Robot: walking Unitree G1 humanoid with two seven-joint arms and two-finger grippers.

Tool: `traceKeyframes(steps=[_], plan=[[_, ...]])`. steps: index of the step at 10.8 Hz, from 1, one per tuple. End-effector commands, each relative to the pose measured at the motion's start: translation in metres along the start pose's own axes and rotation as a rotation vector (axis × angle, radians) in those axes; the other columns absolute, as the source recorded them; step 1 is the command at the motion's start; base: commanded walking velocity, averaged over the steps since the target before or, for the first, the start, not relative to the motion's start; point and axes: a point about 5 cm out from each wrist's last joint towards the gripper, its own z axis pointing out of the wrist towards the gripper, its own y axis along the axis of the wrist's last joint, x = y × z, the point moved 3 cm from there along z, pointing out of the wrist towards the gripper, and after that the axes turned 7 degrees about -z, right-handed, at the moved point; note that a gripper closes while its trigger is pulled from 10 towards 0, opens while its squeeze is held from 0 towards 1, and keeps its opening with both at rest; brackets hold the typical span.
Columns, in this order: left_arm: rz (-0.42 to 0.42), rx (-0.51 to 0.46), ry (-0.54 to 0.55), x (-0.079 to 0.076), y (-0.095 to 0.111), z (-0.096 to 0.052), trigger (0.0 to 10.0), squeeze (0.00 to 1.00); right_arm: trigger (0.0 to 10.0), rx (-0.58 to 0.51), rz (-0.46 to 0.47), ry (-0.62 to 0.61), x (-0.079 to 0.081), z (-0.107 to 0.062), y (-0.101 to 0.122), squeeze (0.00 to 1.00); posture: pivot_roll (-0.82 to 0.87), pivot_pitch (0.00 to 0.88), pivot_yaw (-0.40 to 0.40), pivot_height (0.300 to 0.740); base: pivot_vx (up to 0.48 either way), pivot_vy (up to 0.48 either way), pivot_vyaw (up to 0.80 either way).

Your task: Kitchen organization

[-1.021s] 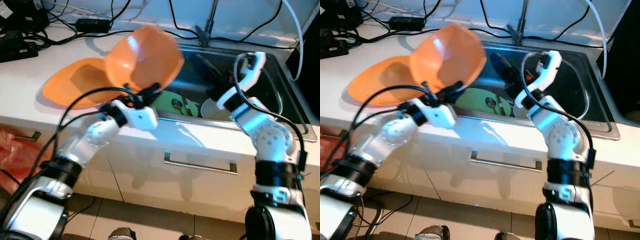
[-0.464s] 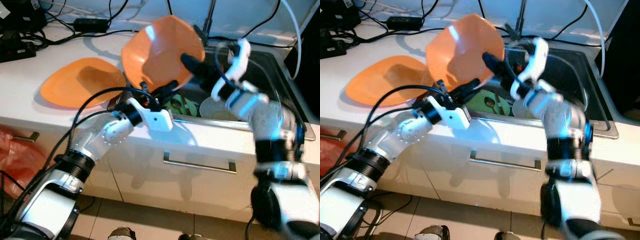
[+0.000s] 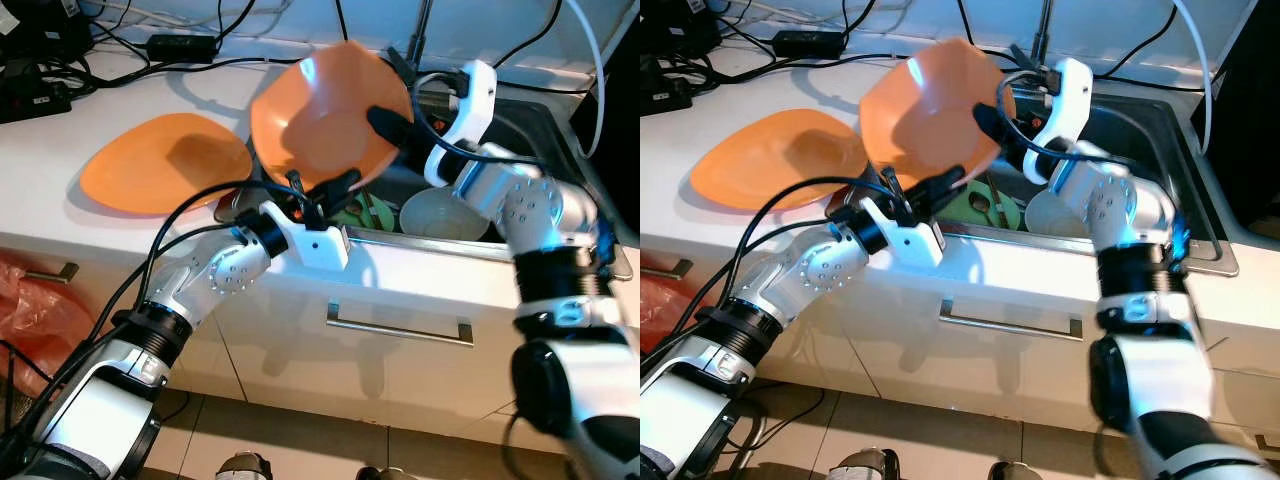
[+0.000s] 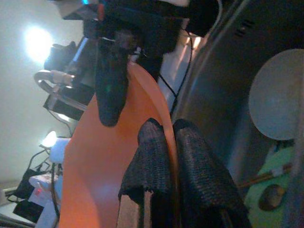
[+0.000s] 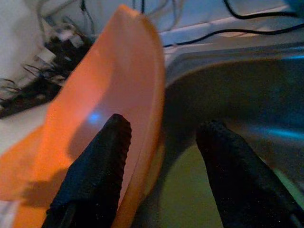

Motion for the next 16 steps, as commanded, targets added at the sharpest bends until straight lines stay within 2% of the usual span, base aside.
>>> traceKeyframes(steps=[1,4,6,7,12,13,14,15,16], plan=[[0.029,-0.044,0.061,0.016,0.006,0.004,0.0,0.00,0.0,0.044,-0.031,-0.043,-0.008,-0.002,-0.003,0.00,0.08,0.078,-0.018,0.740,0.000,0.000,0.00],[0.043,-0.040,0.053,0.016,0.004,0.003,0.0,0.00,0.0,0.050,-0.048,-0.043,-0.016,-0.006,0.000,0.00,0.08,0.077,-0.018,0.740,0.000,0.000,0.00],[0.046,-0.040,0.046,0.014,0.003,0.001,0.0,0.00,0.0,0.052,-0.075,0.042,-0.019,-0.009,0.003,0.00,0.08,0.078,-0.019,0.740,0.000,0.000,0.00],[0.044,-0.041,0.049,0.014,0.003,0.001,0.0,0.00,0.0,0.046,-0.081,0.036,-0.022,-0.010,0.007,0.00,0.08,0.077,-0.021,0.740,0.000,0.000,0.00],[0.046,-0.060,0.044,0.012,0.007,0.001,0.0,0.00,0.0,0.085,-0.065,0.121,-0.021,-0.011,0.000,0.00,0.08,0.076,-0.023,0.740,0.000,0.000,0.00],[0.047,-0.064,0.044,0.012,0.007,0.001,0.6,0.00,0.0,0.096,-0.051,0.152,-0.017,-0.011,-0.004,0.00,0.08,0.075,-0.025,0.740,0.000,0.000,0.00],[0.034,-0.065,0.050,0.012,0.007,0.001,5.9,0.00,0.0,0.101,-0.032,0.187,-0.013,-0.011,-0.006,0.00,0.08,0.075,-0.027,0.740,0.000,0.000,0.00],[0.029,-0.066,0.052,0.012,0.007,0.001,5.9,0.00,0.0,0.101,-0.026,0.200,-0.012,-0.011,-0.007,0.00,0.08,0.075,-0.027,0.740,0.000,0.000,0.00],[-0.011,-0.076,0.066,0.013,0.008,0.001,10.0,1.00,0.0,0.097,0.000,0.234,-0.007,-0.011,-0.009,0.00,0.08,0.076,-0.030,0.740,0.000,0.000,0.00]])
